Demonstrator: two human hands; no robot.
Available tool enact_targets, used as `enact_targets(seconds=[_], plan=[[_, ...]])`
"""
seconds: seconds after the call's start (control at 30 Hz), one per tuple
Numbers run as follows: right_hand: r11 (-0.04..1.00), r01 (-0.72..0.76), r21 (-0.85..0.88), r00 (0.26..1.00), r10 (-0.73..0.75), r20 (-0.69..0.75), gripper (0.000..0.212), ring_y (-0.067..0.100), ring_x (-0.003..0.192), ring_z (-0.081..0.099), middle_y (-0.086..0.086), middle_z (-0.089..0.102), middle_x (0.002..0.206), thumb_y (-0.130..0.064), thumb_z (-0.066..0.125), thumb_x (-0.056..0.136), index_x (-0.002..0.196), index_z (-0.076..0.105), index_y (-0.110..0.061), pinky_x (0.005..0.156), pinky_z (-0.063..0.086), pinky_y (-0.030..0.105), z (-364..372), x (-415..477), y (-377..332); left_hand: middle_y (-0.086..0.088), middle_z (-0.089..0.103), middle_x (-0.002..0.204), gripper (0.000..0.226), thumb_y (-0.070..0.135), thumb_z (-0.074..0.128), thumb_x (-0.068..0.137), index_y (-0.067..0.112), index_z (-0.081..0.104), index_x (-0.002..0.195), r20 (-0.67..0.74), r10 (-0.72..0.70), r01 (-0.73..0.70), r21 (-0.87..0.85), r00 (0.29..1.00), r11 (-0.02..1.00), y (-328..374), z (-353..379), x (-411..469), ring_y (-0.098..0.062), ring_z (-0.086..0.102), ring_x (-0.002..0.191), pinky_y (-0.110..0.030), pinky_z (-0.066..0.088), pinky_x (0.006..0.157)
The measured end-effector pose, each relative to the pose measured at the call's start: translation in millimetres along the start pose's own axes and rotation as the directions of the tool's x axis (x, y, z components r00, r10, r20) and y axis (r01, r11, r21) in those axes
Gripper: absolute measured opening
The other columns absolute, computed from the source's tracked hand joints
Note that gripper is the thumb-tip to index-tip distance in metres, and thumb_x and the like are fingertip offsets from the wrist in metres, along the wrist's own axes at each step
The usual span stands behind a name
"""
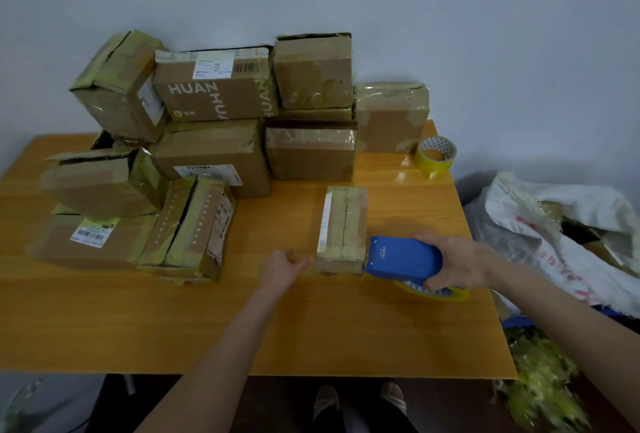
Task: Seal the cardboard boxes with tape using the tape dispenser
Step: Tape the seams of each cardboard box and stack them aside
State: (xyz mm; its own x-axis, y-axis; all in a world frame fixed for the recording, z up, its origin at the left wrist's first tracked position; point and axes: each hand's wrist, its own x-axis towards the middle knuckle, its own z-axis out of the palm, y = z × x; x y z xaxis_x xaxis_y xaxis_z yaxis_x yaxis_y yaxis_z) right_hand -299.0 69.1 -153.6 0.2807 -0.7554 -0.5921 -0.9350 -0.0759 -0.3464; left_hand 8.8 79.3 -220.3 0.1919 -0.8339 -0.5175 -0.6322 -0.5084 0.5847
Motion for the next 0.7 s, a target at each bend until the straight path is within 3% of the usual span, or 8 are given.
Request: enact_targets(seconds=[0.07,0.13,0.17,0.23,0.3,0.37,0.47,0.7], plan=[[1.0,0.002,-0.003,1.0,-0.002,-0.004,0.08,0.017,0.096,0.059,-0.007,0.06,0.107,-0.036,0.076,0.07,0.139,0.035,-0.037,0.084,0.054,0.04,0,0,1,-0.009,0.064,0.114,0.047,0.032,0.059,0.094,0.008,0.053,0.134,-0.146,0.114,-0.084,0.194,0.983,0.977,-5,-7,-7,-0.018,0.063,0.089,-0.026,0.052,0.077],[1.0,0.015,-0.004,1.0,-0.015,-0.01,0.077,0.016,0.097,0.058,-0.007,0.059,0.106,-0.034,0.076,0.072,0.138,0.036,-0.036,0.08,0.053,0.035,0,1,1,-0.008,0.06,0.126,0.04,0.022,0.056,0.096,0.011,0.053,0.134,-0.262,0.453,-0.358,0.339,0.852,0.87,-3,-5,-22,-0.018,0.06,0.106,-0.023,0.047,0.09],[1.0,0.022,-0.009,1.0,-0.022,-0.013,0.075,0.016,0.097,0.058,-0.008,0.059,0.106,-0.034,0.076,0.073,0.137,0.037,-0.035,0.077,0.052,0.032,-1,2,1,-0.007,0.054,0.136,0.042,0.019,0.054,0.097,0.012,0.048,0.138,-0.212,0.599,-0.502,0.375,0.772,0.78,4,-2,-33,-0.018,0.053,0.12,-0.025,0.041,0.1],[0.999,0.034,-0.014,0.999,-0.035,-0.016,0.072,0.015,0.096,0.058,-0.009,0.058,0.105,-0.035,0.076,0.073,0.135,0.038,-0.035,0.077,0.05,0.031,-1,1,1,0.004,0.022,0.154,0.055,0.017,0.046,0.1,0.02,0.022,0.149,0.031,0.737,-0.669,0.446,0.675,0.595,19,12,-49,-0.011,0.018,0.143,-0.028,0.016,0.116],[0.999,0.042,-0.014,0.999,-0.042,-0.027,0.071,0.014,0.095,0.059,-0.01,0.059,0.103,-0.039,0.076,0.072,0.133,0.04,-0.036,0.08,0.052,0.035,0,0,1,0.009,-0.012,0.155,0.068,0.012,0.039,0.099,0.024,-0.007,0.149,0.221,0.706,-0.69,0.531,0.673,0.492,24,28,-56,-0.005,-0.015,0.143,-0.027,-0.01,0.117],[0.998,0.055,-0.023,0.998,-0.055,-0.032,0.072,0.013,0.095,0.06,-0.012,0.061,0.103,-0.049,0.076,0.068,0.131,0.041,-0.038,0.082,0.053,0.038,0,-1,1,0.006,-0.025,0.153,0.078,0.009,0.041,0.097,0.023,-0.018,0.147,0.286,0.661,-0.668,0.598,0.694,0.443,23,34,-52,-0.008,-0.027,0.14,-0.029,-0.017,0.116],[0.996,0.066,-0.06,0.996,-0.069,-0.052,0.076,0.014,0.096,0.06,-0.011,0.061,0.106,-0.06,0.073,0.066,0.131,0.039,-0.04,0.083,0.053,0.039,0,-3,4,0.004,-0.028,0.153,0.085,0.009,0.045,0.095,0.023,-0.021,0.146,0.305,0.635,-0.652,0.626,0.71,0.428,21,36,-48,-0.009,-0.029,0.14,-0.032,-0.016,0.118],[0.998,0.056,0.023,0.998,-0.055,-0.037,0.074,0.015,0.095,0.059,-0.011,0.059,0.106,-0.044,0.074,0.069,0.132,0.035,-0.043,0.082,0.054,0.042,1,-12,18,0.004,-0.03,0.152,0.089,0.003,0.045,0.092,0.025,-0.024,0.144,0.327,0.617,-0.643,0.654,0.716,0.399,22,36,-45,-0.009,-0.029,0.139,-0.029,-0.019,0.114]])
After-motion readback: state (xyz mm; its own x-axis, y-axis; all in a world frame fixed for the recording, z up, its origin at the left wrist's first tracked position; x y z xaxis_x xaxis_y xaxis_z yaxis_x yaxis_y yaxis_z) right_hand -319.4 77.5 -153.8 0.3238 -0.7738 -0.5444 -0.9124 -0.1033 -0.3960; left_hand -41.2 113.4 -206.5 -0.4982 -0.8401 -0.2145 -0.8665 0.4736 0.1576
